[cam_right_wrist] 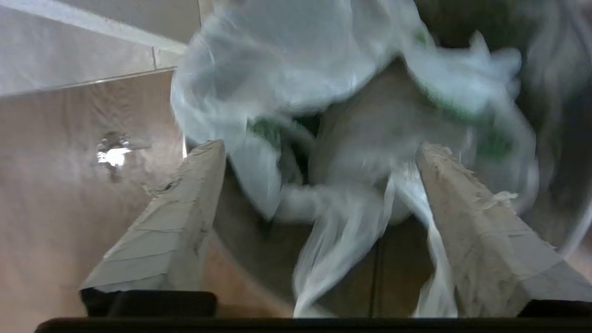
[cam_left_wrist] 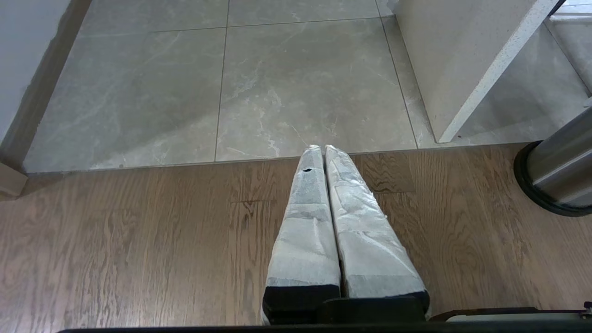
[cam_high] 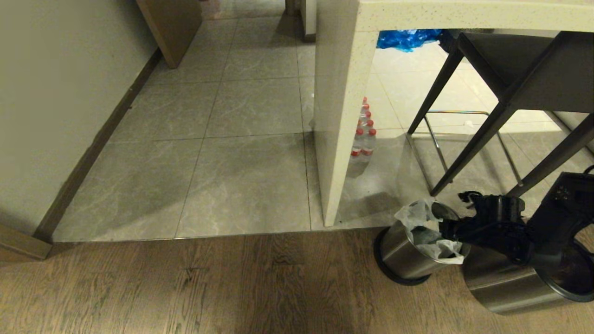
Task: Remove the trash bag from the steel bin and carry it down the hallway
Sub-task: Pick up the trash bag
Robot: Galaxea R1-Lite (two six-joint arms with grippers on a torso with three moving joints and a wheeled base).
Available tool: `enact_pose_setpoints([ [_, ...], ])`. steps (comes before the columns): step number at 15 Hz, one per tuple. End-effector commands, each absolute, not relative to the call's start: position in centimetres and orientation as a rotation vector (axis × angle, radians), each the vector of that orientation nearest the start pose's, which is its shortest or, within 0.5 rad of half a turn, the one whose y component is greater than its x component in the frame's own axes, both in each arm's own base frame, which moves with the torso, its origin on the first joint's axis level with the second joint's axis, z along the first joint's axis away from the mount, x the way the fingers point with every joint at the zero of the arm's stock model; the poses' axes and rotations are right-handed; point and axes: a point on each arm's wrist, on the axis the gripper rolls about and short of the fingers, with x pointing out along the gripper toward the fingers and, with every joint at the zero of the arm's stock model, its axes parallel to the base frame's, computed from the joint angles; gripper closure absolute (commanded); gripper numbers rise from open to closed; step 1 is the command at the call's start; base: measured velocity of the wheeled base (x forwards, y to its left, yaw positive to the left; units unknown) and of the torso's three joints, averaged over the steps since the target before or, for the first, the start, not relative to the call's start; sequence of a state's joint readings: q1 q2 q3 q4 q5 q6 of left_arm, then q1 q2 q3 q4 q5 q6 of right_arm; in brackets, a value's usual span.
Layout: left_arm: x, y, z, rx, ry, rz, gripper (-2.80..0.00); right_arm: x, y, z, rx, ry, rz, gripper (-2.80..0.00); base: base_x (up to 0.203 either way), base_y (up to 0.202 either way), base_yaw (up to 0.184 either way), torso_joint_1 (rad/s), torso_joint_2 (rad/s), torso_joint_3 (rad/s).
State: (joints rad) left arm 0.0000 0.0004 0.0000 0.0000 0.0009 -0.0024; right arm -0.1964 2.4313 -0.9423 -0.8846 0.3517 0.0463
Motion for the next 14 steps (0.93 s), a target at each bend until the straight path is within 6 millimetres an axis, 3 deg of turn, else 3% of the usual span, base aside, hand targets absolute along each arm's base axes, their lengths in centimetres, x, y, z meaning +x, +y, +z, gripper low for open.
enact_pose_setpoints([
  [1,-2.3,0.0,7.5,-0.003,0.000,0.002,0.00,40.4,-7.3,-3.4,0.195,0.569,0.140,-2.80,0.000,0.000,0.000,0.000,0.00,0.000],
  [14,-2.3,0.0,7.5,-0.003,0.000,0.002,0.00,43.9,-8.1,-4.2,0.081,0.488,0.165,-2.80,0.000,0.000,0.000,0.000,0.00,0.000],
])
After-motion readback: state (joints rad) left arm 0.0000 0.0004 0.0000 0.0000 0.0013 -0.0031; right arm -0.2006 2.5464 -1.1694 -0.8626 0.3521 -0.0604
